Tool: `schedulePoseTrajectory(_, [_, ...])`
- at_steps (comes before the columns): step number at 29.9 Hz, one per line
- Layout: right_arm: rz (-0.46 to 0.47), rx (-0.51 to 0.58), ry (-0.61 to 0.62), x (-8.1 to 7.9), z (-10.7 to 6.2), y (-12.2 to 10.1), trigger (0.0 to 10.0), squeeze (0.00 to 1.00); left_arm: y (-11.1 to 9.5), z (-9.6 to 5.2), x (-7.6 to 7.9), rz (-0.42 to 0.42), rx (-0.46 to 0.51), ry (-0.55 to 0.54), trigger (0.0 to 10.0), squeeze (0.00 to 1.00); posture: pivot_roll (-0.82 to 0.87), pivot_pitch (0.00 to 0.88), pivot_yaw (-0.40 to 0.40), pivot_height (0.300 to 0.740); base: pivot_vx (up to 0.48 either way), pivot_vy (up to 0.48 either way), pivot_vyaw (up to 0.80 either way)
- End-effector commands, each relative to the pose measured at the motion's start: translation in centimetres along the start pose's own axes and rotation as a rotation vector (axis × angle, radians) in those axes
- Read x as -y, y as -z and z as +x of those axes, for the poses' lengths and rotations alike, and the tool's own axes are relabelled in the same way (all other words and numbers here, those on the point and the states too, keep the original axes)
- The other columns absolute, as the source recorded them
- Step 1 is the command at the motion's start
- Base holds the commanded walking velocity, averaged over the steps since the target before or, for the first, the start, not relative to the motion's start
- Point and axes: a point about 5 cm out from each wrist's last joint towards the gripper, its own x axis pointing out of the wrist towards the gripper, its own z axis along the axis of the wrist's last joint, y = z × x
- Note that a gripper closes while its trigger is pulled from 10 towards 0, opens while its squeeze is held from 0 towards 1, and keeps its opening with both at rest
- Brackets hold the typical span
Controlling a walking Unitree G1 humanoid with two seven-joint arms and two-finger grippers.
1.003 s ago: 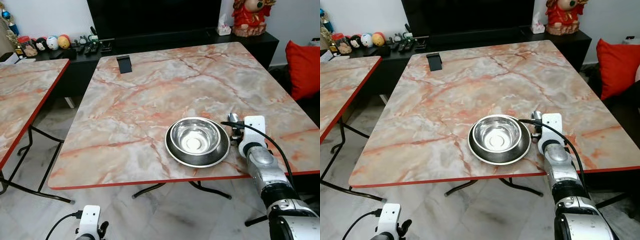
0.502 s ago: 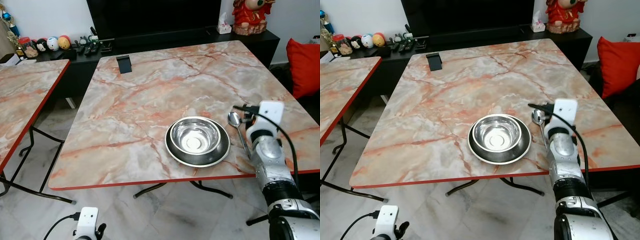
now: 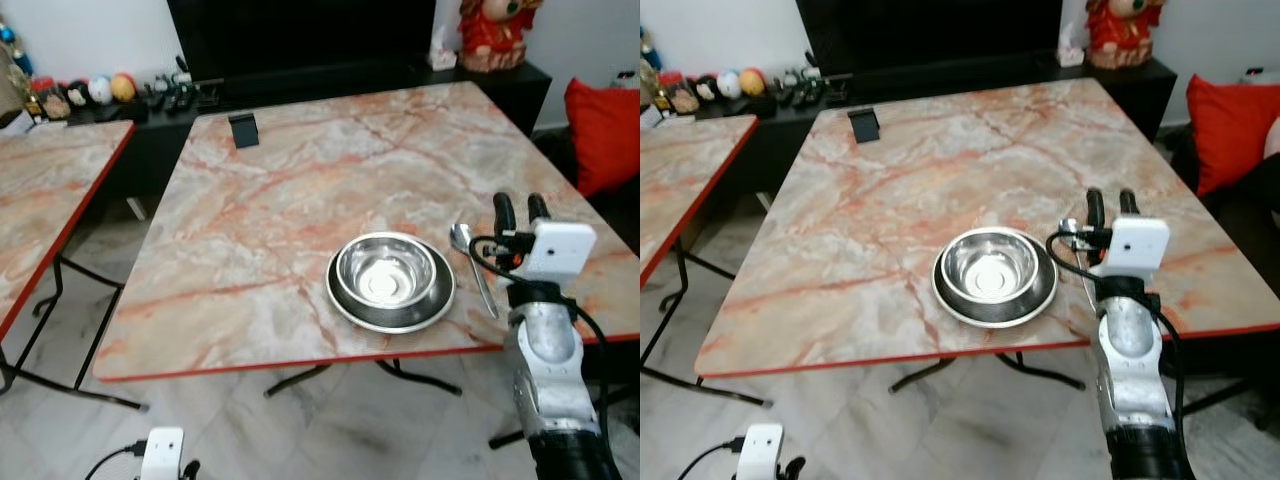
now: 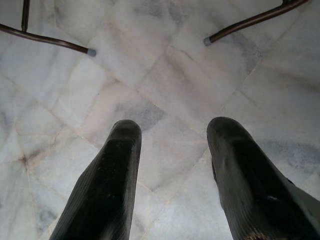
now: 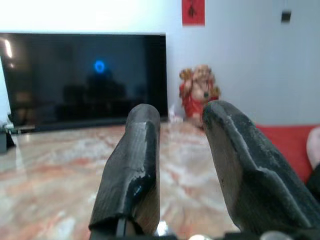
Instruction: Setting the table
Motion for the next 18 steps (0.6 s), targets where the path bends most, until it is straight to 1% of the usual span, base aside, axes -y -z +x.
schedulePoseTrajectory(1, [-0.003,-0.002,-0.009,-0.3,0.1,-0.3,10.0,0.00,0.4,-0.2,-0.6,-0.020,-0.012,-0.026,10.0,0.00,-0.15,0.000,0.094,0.714,0.000,0.000,0.00])
schedulePoseTrajectory(7, [0.012,-0.020,-0.025,-0.9,0.3,-0.3,10.0,0.00,0.2,-0.1,-0.6,-0.042,-0.007,-0.040,10.0,0.00,-0.15,0.000,0.066,0.714,0.000,0.292,0.00])
schedulePoseTrajectory(15, [0.014,-0.015,-0.049,-1.1,1.3,-0.8,10.0,0.00,0.2,0.0,0.0,-0.062,-0.006,-0.040,10.0,0.00,-0.15,0.000,0.035,0.714,0.000,0.305,0.00])
schedulePoseTrajectory(18, [0.007,-0.015,-0.077,-1.3,1.7,-1.0,10.0,0.00,0.2,0.0,0.2,-0.078,-0.004,-0.044,10.0,0.00,-0.14,0.000,0.027,0.714,0.000,0.304,0.00])
